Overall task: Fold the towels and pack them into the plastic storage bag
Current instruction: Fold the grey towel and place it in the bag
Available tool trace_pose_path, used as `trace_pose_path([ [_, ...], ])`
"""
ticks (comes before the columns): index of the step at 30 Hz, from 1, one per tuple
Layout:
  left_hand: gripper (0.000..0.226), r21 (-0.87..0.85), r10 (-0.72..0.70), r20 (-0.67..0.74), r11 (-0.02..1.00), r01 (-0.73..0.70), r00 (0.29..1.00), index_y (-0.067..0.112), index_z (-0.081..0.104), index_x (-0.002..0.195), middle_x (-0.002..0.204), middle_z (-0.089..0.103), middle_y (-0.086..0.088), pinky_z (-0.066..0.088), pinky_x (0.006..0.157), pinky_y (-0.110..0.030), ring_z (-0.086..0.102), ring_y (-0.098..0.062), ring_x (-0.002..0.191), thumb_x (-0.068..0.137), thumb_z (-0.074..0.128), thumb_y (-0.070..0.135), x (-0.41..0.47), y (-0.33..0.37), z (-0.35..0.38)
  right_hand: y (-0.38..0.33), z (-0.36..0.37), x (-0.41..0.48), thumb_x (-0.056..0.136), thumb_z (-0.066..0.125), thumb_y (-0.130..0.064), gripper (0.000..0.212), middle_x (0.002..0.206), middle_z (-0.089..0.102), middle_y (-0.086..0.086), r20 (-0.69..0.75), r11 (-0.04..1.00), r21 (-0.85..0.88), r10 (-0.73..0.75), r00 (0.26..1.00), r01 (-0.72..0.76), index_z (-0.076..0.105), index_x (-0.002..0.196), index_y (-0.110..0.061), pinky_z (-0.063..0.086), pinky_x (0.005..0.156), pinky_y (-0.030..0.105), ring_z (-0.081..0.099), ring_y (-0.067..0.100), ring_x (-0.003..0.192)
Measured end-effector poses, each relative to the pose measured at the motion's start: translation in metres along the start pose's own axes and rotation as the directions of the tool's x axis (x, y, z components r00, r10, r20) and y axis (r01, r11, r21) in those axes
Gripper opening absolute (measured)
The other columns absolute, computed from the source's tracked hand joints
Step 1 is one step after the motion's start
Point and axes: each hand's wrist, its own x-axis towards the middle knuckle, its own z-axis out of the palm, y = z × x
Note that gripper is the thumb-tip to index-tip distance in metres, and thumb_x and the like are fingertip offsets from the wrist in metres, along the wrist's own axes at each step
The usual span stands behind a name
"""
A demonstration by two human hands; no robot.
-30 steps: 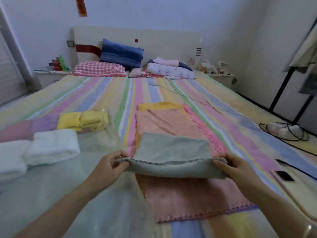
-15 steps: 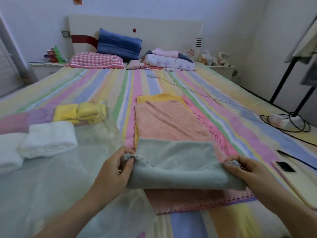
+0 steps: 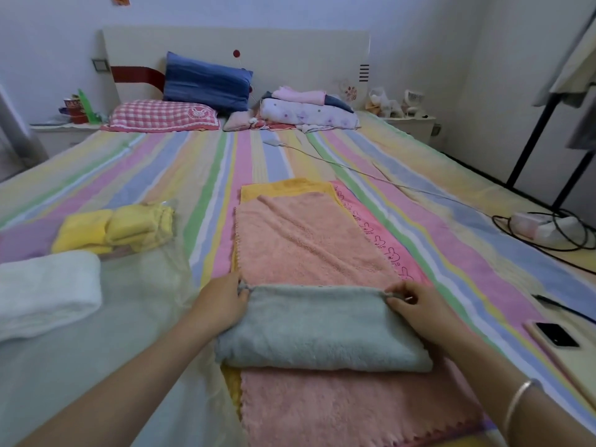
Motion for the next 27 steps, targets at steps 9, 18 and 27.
trace_pose_path([
  [9, 0.033, -0.101, -0.082, 0.032, 0.991, 0.085, 0.996, 0.024, 0.048, 0.084, 0.083, 0.054, 0.009, 0.039, 0.066, -0.032, 0.054, -0.016, 0.081, 0.088, 0.054, 0.057, 0.002, 0.011, -0.005, -0.043, 0.012, 0.011, 0.084, 0.04, -0.072, 0.046, 0.096, 0.049, -0.01, 0.092, 0.717, -0.659, -0.226, 0.97, 0.229, 0.058, 0.076, -0.031, 0.042, 0.084, 0.032, 0.043, 0.012, 0.097],
  [18, 0.041, -0.076, 0.008, -0.083, 0.997, -0.014, 0.997, 0.025, 0.033, 0.073, 0.071, 0.043, 0.008, 0.028, 0.053, -0.027, 0.041, -0.01, 0.064, 0.087, 0.06, 0.052, -0.005, 0.007, 0.0, -0.075, 0.046, 0.022, 0.089, 0.059, -0.043, 0.011, 0.104, 0.055, -0.008, 0.103, 0.863, -0.36, -0.34, 0.935, 0.354, 0.059, 0.089, -0.032, 0.047, 0.085, 0.035, 0.051, 0.013, 0.1],
  [27, 0.036, -0.046, 0.049, -0.173, 0.997, -0.057, 0.984, 0.016, 0.047, 0.126, 0.126, 0.053, -0.003, 0.045, 0.09, -0.035, 0.054, -0.021, 0.112, 0.096, 0.051, 0.035, -0.014, -0.002, -0.014, -0.05, 0.036, -0.017, 0.091, 0.05, -0.047, 0.038, 0.127, 0.053, 0.001, -0.28, 0.847, -0.527, -0.25, 0.927, 0.069, 0.055, 0.122, -0.026, 0.039, 0.098, 0.04, 0.046, 0.023, 0.12],
])
